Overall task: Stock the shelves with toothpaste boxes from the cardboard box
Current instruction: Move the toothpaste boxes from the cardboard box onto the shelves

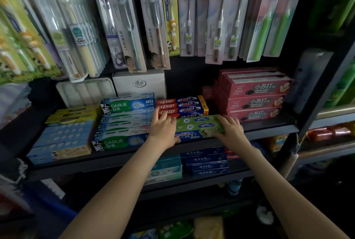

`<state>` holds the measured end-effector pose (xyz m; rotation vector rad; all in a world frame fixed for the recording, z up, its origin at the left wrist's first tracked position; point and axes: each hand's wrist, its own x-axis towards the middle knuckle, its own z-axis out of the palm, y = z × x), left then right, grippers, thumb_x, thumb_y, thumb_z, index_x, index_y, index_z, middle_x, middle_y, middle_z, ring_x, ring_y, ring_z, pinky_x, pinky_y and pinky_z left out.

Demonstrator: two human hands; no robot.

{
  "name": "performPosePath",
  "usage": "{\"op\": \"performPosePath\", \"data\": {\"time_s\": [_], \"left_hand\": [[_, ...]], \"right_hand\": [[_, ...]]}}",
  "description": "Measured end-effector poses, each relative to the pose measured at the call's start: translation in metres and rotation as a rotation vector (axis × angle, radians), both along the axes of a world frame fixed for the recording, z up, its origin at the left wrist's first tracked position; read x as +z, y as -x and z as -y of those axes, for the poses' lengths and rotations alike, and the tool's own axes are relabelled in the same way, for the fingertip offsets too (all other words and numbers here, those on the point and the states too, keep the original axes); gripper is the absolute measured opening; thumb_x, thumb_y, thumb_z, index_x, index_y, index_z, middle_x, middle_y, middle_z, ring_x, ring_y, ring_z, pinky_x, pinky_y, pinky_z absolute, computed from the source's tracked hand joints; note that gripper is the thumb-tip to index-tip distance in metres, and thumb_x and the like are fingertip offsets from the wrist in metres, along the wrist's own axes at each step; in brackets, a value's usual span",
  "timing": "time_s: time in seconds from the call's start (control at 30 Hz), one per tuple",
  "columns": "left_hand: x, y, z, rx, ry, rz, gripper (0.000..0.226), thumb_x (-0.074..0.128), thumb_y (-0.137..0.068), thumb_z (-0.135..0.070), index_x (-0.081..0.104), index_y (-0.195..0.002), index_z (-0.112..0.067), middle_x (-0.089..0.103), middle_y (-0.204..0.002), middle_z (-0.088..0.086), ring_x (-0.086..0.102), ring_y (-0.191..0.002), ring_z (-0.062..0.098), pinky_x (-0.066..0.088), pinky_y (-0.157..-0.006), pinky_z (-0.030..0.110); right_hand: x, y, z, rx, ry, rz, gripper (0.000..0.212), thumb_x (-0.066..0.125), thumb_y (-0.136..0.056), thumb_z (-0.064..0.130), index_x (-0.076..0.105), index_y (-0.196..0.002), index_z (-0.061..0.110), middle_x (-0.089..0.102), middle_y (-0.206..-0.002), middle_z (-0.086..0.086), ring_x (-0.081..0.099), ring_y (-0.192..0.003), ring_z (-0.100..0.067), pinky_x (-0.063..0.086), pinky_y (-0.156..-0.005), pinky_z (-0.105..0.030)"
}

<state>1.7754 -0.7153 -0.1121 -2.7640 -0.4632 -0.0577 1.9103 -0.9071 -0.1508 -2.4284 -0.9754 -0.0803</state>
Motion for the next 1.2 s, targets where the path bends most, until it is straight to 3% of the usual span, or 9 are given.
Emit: {"op": "performPosePath", "data": {"time_s": [0.17,0.37,0.5,0.7,0.87,1.03,1.1,1.2], "left_hand": [[-0.015,0.004,0.006,-0.051,0.026,0.047,0.068,0.05,-0.096,-0.03,0.015,-0.151,-0.01,0.026,-0.154,0.008,0.016,-0.144,0.025,-0.004,-0.116,0.048],[-0.026,0.001,0.008,-0.063,0.094,0.102,0.067,0.051,-0.093,-0.012,0.017,-0.15,-0.002,0.025,-0.154,0.017,0.023,-0.142,0.029,0.01,-0.12,0.041],[-0.026,0.002,0.008,-0.075,0.091,0.12,0.061,0.048,-0.095,-0.014,0.02,-0.149,-0.005,0.031,-0.149,0.017,0.028,-0.137,0.031,0.015,-0.118,0.042],[-0.025,0.004,0.002,-0.103,0.186,0.133,0.059,0.046,-0.099,-0.016,0.02,-0.152,-0.019,0.032,-0.149,0.016,0.032,-0.133,0.034,0.034,-0.106,0.041],[-0.021,0.007,-0.006,-0.158,0.265,0.138,0.058,0.05,-0.098,-0.019,0.026,-0.15,-0.024,0.035,-0.148,0.012,0.032,-0.133,0.03,0.036,-0.106,0.041],[-0.003,0.007,-0.005,-0.148,0.318,0.106,0.06,0.05,-0.095,-0.047,0.032,-0.147,-0.023,0.041,-0.142,0.007,0.038,-0.128,0.026,0.039,-0.101,0.039],[0.003,0.003,-0.007,-0.148,0.361,0.165,0.056,0.04,-0.097,-0.051,0.038,-0.143,-0.02,0.045,-0.139,0.006,0.042,-0.126,0.023,0.04,-0.099,0.038],[0.008,-0.001,-0.014,-0.106,0.46,0.367,0.045,0.031,-0.103,-0.032,0.037,-0.143,-0.011,0.047,-0.14,0.009,0.044,-0.127,0.024,0.038,-0.103,0.036]], "right_hand": [[0.001,0.005,-0.014,0.117,0.118,0.226,0.056,0.055,-0.094,0.024,0.034,-0.146,0.02,0.033,-0.151,0.003,0.025,-0.139,-0.018,0.016,-0.11,-0.032],[0.006,0.004,-0.026,0.081,0.197,0.236,0.064,0.056,-0.093,0.032,0.026,-0.149,0.021,0.035,-0.147,0.001,0.032,-0.131,-0.022,0.023,-0.107,-0.036],[0.015,0.005,-0.035,0.08,0.336,0.278,0.078,0.058,-0.085,0.054,0.025,-0.147,0.021,0.033,-0.137,-0.004,0.031,-0.125,-0.025,0.025,-0.106,-0.041],[0.022,0.0,-0.044,0.173,0.269,0.088,0.087,0.069,-0.078,0.05,0.026,-0.144,0.015,0.033,-0.146,-0.004,0.028,-0.135,-0.024,0.02,-0.112,-0.04],[0.027,-0.001,-0.042,0.186,0.379,0.15,0.093,0.067,-0.073,0.062,0.028,-0.146,0.019,0.034,-0.139,-0.004,0.029,-0.13,-0.025,0.021,-0.111,-0.041],[0.032,0.002,-0.042,0.273,0.388,0.104,0.09,0.069,-0.075,0.055,0.028,-0.145,0.017,0.039,-0.139,-0.004,0.032,-0.128,-0.023,0.024,-0.108,-0.037],[0.037,0.003,-0.039,0.277,0.359,0.096,0.09,0.072,-0.072,0.054,0.033,-0.143,0.016,0.043,-0.134,-0.004,0.035,-0.123,-0.022,0.029,-0.106,-0.035],[0.05,0.004,-0.031,0.22,0.338,0.165,0.09,0.073,-0.07,0.056,0.035,-0.142,0.017,0.044,-0.127,-0.003,0.037,-0.118,-0.022,0.033,-0.101,-0.034]]}}
